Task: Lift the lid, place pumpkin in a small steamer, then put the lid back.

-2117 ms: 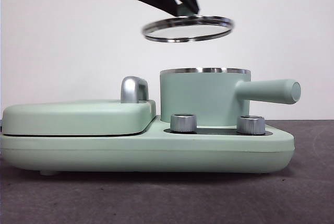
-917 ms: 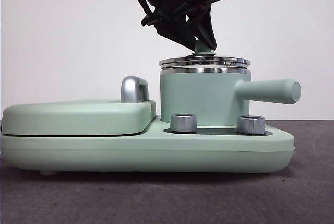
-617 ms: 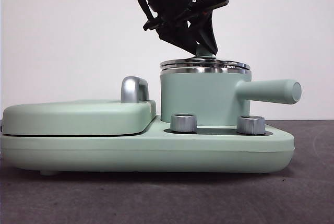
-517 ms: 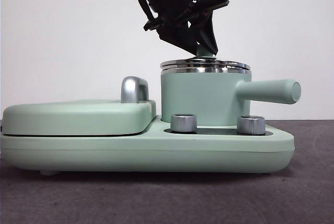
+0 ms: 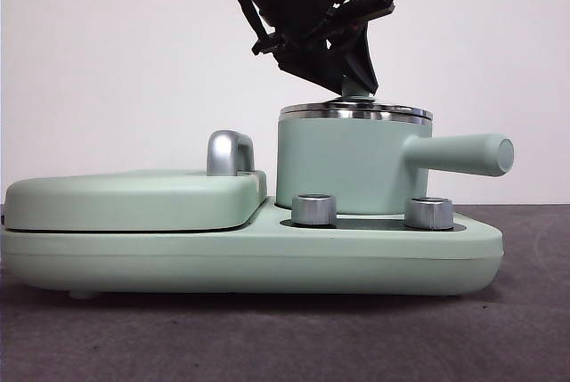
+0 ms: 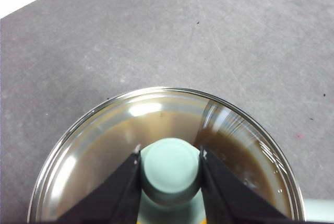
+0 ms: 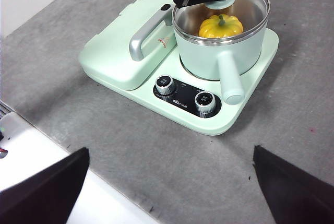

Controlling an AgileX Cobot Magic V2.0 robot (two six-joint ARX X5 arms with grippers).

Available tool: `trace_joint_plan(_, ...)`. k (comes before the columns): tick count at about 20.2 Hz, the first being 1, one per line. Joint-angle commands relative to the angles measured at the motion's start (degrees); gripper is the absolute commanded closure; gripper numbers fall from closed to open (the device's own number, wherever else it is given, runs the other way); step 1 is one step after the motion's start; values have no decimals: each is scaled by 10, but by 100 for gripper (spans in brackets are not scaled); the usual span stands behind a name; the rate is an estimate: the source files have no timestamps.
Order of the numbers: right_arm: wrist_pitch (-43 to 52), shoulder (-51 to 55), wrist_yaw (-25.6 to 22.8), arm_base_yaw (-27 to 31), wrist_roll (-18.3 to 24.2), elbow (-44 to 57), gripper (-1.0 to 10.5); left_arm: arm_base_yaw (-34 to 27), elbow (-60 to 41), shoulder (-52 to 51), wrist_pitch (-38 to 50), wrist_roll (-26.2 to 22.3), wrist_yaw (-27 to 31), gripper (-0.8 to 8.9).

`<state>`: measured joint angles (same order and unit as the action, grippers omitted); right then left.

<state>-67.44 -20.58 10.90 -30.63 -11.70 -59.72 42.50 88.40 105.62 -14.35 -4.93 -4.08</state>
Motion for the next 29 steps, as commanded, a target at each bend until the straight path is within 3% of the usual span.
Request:
trace_joint_plan(1, 6, 1, 0, -3, -9, -6, 452, 5, 11, 16, -21, -6, -7, 798)
trace_joint_plan(5, 6, 1, 0, -3, -10, -6, 452, 5, 11, 16, -49, -4, -6, 738)
trace_joint_plan(8, 6, 1, 0, -3, -10, -6, 452, 5, 24, 16, -52, 0, -6, 378)
trace_joint_plan(10, 6, 1, 0, -3, -10, -6, 452, 5, 52, 15, -78, 1, -6, 273)
trace_joint_plan(16, 5, 1, -4, -3, -10, -6, 452, 5, 187, 1, -327, -1, -6, 280)
trace_joint_plan(21, 5, 1, -3, -3, -10, -6, 452, 5, 197, -87, -501, -4, -37, 282)
trace_joint_plan(24, 5, 1, -3, -3, -10, -6, 452, 5, 167, -160, -552, 4, -41, 283)
trace_joint_plan(29, 6, 1, -4, -3, -10, -6, 452, 5, 1, -344, -508, 50, -50, 283)
